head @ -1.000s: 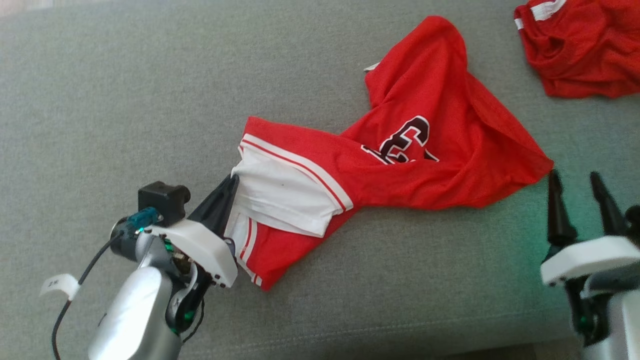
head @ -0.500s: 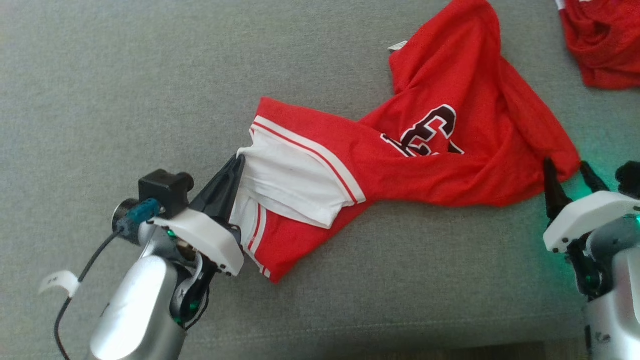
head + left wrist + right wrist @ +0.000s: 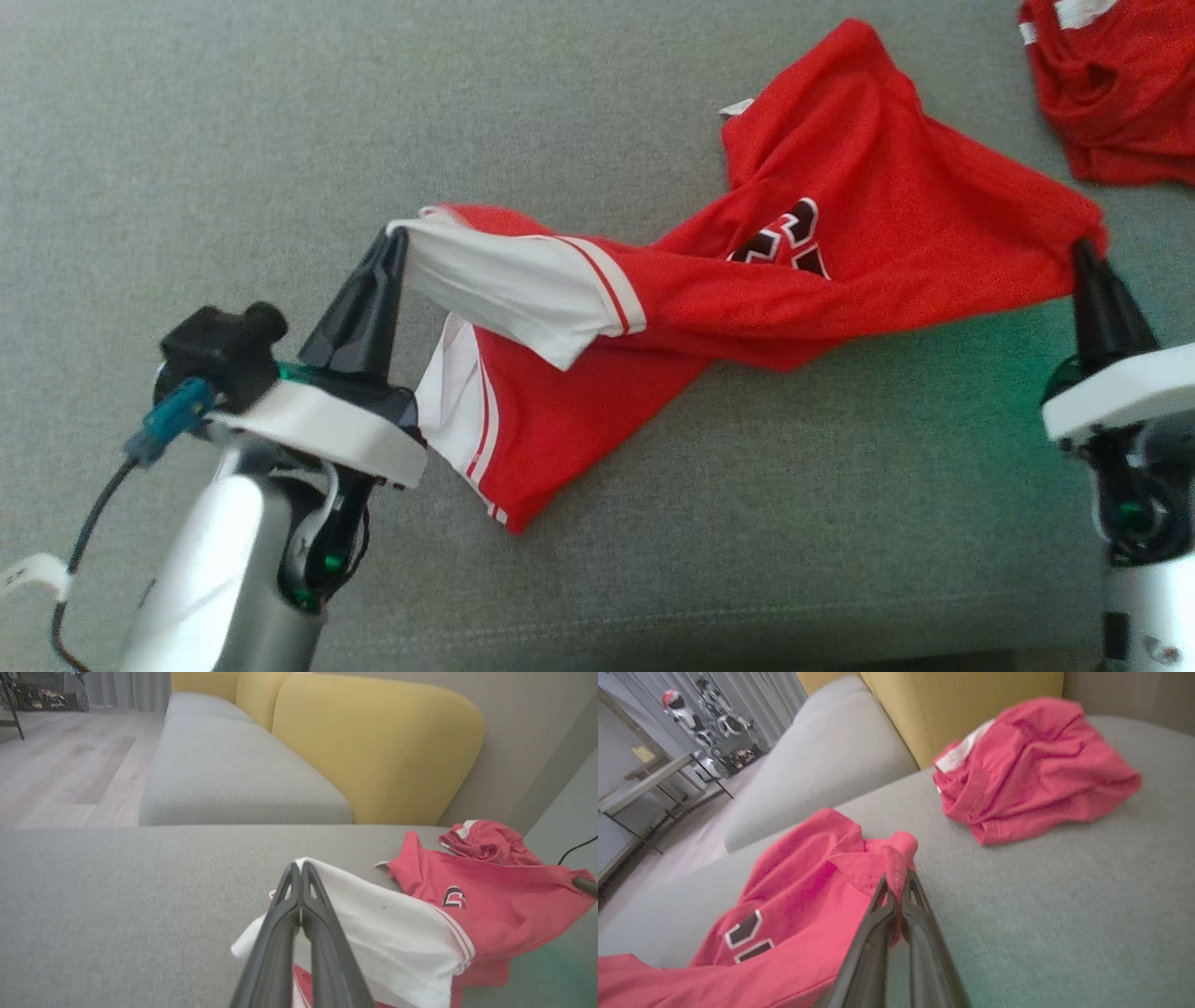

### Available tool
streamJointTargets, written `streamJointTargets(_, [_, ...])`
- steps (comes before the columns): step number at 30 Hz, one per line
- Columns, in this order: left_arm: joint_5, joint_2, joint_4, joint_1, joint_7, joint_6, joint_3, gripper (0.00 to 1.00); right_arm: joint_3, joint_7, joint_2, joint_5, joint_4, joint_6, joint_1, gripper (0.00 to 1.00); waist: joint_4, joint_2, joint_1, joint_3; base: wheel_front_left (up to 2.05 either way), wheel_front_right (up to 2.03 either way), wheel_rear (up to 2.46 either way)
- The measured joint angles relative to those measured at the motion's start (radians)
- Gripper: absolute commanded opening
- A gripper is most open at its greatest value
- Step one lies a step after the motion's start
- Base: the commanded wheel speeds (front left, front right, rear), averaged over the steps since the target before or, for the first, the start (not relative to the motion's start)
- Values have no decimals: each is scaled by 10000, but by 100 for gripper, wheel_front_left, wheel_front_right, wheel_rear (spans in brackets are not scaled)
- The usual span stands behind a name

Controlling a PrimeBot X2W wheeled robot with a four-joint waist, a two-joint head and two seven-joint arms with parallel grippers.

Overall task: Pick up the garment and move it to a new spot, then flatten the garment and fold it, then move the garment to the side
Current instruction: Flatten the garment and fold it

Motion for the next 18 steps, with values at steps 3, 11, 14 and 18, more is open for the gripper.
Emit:
streamJointTargets(3, [-150, 17, -667, 152, 0, 165, 268, 0, -54, 230, 6, 476, -1122, 0, 238, 0, -43, 0, 0, -252, 0, 0, 0])
streamJointTargets(11, [-491, 12, -2550, -24, 111, 577, 736, 0, -495, 711, 69, 1335, -4176, 0, 262, 0, -94, 0, 0, -950, 0, 0, 0])
streamJointTargets(14, [-458, 35, -3154, -407, 257, 692, 943, 0, -627, 798, 88, 1406, -4930, 0, -19, 0, -93, 0, 0, -1153, 0, 0, 0])
streamJointTargets(18, [-270, 86, -3873, -1259, 376, 861, 999, 0, -637, 1064, 98, 1411, -5705, 0, -634, 0, -39, 0, 0, -1325, 0, 0, 0])
